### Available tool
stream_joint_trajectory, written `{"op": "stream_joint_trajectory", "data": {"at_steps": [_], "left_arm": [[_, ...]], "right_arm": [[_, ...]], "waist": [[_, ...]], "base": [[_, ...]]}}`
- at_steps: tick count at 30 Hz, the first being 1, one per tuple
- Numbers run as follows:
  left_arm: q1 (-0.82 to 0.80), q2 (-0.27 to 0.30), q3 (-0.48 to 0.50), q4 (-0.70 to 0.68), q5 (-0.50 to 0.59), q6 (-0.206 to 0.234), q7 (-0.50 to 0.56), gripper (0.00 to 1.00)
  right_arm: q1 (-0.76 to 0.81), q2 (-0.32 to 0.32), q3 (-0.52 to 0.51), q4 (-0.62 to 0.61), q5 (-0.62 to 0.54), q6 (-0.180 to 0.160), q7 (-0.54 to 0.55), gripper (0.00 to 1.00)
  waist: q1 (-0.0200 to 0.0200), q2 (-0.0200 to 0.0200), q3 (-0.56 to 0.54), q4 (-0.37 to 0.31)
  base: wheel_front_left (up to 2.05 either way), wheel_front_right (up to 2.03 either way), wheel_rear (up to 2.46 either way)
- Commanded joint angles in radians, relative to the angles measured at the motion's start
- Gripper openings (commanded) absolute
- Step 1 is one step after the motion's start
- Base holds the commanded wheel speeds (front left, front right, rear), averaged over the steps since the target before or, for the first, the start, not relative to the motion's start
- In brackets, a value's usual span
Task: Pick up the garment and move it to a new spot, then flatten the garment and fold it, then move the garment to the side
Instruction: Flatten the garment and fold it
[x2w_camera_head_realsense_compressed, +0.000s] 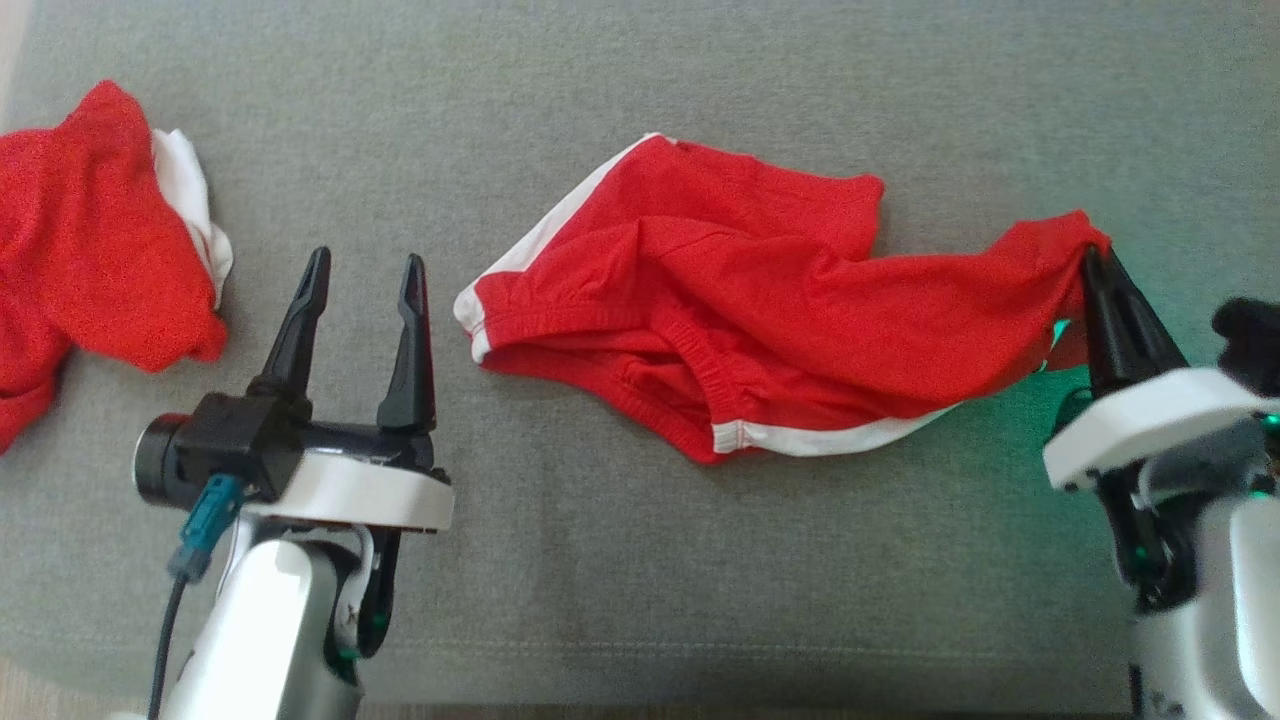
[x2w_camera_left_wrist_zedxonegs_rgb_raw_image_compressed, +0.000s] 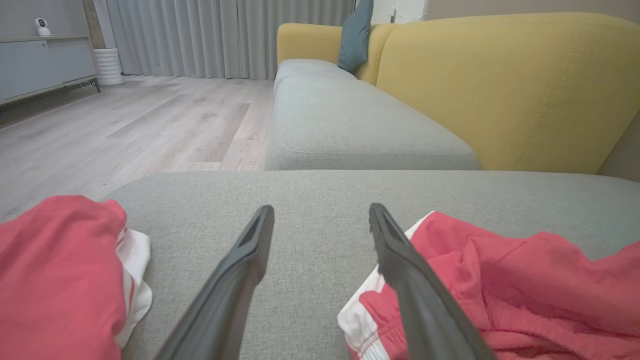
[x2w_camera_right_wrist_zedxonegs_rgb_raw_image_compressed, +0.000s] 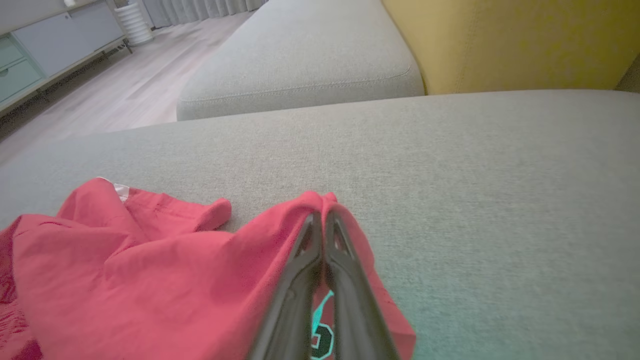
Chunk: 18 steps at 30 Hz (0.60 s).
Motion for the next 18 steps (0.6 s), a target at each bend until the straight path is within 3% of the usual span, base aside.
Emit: {"op": "stream_joint_trajectory", "data": {"at_steps": [1, 3, 4, 5, 6, 7, 13, 18], "left_arm": [[-0.034, 0.005, 0.032, -0.024, 0.012, -0.007, -0.012, 1.0], [-0.038, 0.002, 0.032, -0.019, 0.014, -0.01, -0.012, 1.0], [-0.039, 0.001, 0.033, -0.017, 0.014, -0.012, -0.012, 1.0], [-0.04, -0.001, 0.033, -0.014, 0.015, -0.013, -0.012, 1.0], [-0.041, -0.002, 0.033, -0.012, 0.016, -0.014, -0.012, 1.0], [-0.041, -0.002, 0.033, -0.01, 0.018, -0.016, -0.012, 1.0], [-0.037, -0.002, 0.04, -0.006, 0.023, -0.017, -0.012, 1.0], [-0.024, 0.002, 0.048, -0.01, 0.026, -0.015, -0.012, 1.0]], "right_arm": [[-0.038, -0.015, 0.034, -0.004, -0.01, 0.004, -0.018, 0.0], [-0.073, -0.013, 0.046, 0.047, -0.012, 0.004, -0.048, 0.0], [-0.088, -0.012, 0.054, 0.07, -0.012, 0.004, -0.063, 0.13], [-0.101, -0.011, 0.061, 0.091, -0.01, 0.004, -0.081, 0.44], [-0.11, -0.009, 0.068, 0.112, -0.01, 0.004, -0.097, 0.85], [-0.118, -0.008, 0.077, 0.127, -0.011, 0.004, -0.118, 1.0], [-0.108, -0.009, 0.136, 0.148, -0.023, 0.004, -0.286, 1.0], [-0.036, -0.015, 0.167, 0.095, -0.05, 0.004, -0.353, 1.0]], "waist": [[0.0, 0.0, 0.012, 0.012], [0.0, 0.0, 0.016, 0.014], [0.0, 0.0, 0.017, 0.013], [0.0, 0.0, 0.017, 0.012], [0.0, 0.0, 0.017, 0.01], [0.0, 0.0, 0.017, 0.008], [0.0, 0.0, 0.002, -0.018], [0.0, 0.0, -0.017, -0.043]], "base": [[0.0, 0.0, 0.0], [0.0, 0.0, 0.0], [0.0, 0.0, 0.0], [0.0, 0.0, 0.0], [0.0, 0.0, 0.0], [0.0, 0.0, 0.0], [0.0, 0.0, 0.0], [0.0, 0.0, 0.0]]}}
